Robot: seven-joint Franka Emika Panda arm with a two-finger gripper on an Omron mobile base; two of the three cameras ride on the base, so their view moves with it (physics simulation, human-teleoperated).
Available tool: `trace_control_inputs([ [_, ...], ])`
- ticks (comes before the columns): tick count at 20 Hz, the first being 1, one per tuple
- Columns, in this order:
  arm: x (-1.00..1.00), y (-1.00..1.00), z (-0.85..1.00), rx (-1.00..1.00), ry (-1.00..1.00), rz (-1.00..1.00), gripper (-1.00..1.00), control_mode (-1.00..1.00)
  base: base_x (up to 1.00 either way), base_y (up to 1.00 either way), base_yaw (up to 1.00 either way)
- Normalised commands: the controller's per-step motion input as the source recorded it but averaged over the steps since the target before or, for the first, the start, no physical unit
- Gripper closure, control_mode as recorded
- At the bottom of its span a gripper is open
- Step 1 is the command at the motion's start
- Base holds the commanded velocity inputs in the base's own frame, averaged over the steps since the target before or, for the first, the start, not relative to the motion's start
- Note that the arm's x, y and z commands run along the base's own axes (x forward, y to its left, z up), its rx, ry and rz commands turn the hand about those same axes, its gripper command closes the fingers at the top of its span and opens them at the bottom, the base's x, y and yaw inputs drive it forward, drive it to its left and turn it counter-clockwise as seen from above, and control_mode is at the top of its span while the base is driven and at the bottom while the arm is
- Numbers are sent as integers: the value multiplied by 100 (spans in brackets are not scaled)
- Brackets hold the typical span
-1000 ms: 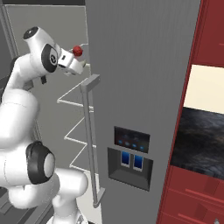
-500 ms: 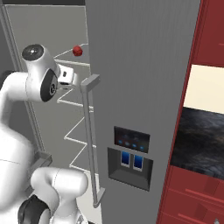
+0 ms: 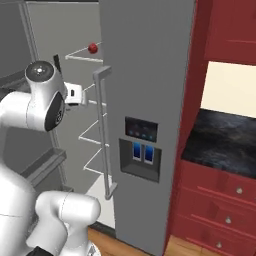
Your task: Place one bell pepper and one fish in each tupperware on the nearby counter, to pack two identical lunches.
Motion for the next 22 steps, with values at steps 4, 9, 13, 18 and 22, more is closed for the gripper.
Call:
trace_control_inputs([
  [4, 0, 0, 0, 0, 0, 0, 100, 100, -91, -100, -23],
  [9, 0, 0, 0, 0, 0, 0, 100, 100, -48, -100, -29],
  [13, 0, 0, 0, 0, 0, 0, 100, 100, -24, -100, -29],
  [18, 0, 0, 0, 0, 0, 0, 100, 100, -5, -100, -27],
  [22, 0, 0, 0, 0, 0, 0, 100, 100, 0, -100, -27],
])
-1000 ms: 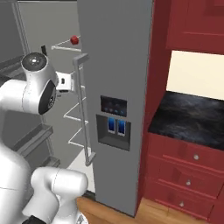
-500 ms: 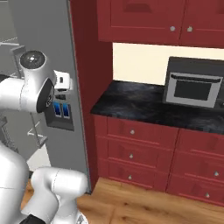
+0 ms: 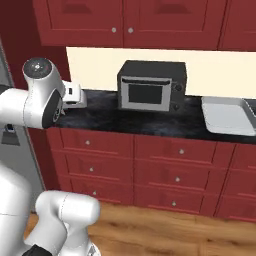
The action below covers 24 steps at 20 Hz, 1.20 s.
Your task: Place one bell pepper and one fish in each tupperware on the nearby counter, to pack two identical lunches.
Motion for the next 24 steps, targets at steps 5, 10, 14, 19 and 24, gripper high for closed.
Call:
trace_control_inputs([
  [5, 0, 0, 0, 0, 0, 0, 100, 100, 0, -100, -25],
  [10, 0, 0, 0, 0, 0, 0, 100, 100, 6, -100, -20],
  [14, 0, 0, 0, 0, 0, 0, 100, 100, 31, -100, -21],
  [19, 0, 0, 0, 0, 0, 0, 100, 100, 50, -87, -12],
  [24, 0, 0, 0, 0, 0, 0, 100, 100, 99, -19, 0],
])
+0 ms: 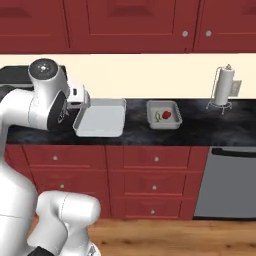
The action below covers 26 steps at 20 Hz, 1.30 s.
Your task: Place one bell pepper and one fish in each tupperware on the nearby counter, to pack two identical lunches.
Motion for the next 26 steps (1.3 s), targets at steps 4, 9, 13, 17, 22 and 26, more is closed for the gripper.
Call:
trace_control_inputs([
  [4, 0, 0, 0, 0, 0, 0, 100, 100, 100, 22, 0],
  [9, 0, 0, 0, 0, 0, 0, 100, 100, 89, 26, 2],
  [13, -2, 0, -25, -1, 5, 0, 100, -100, 9, 2, 1],
  [17, 2, -6, -100, -5, 22, 0, 100, -100, 0, 0, 0],
  [22, 56, -4, -100, -1, 23, 0, 100, -100, 0, 0, 0],
  [26, 59, 0, -97, 0, 12, 0, 100, -100, 0, 0, 0],
])
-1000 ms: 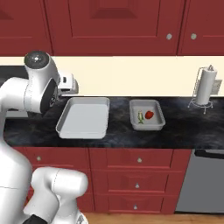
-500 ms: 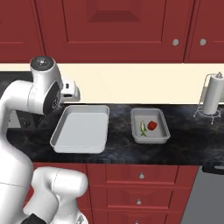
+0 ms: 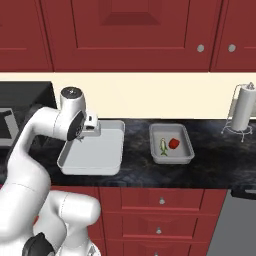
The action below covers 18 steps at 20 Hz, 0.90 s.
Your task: Place one bell pepper and one fish in each tupperware on the nearby counter, to pack two identical lunches.
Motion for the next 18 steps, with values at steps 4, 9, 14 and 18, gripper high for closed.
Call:
trace_control_inputs([
  [4, 63, 18, -82, 0, 14, 0, 100, -100, 0, 0, 0],
  [9, 58, 29, -70, 0, 15, 0, 100, -100, 0, 0, 0],
  [14, 61, 15, -63, 0, 15, 0, 100, -100, 0, 0, 0],
  [18, 68, 13, -57, 0, 13, 0, 100, -100, 0, 0, 0],
])
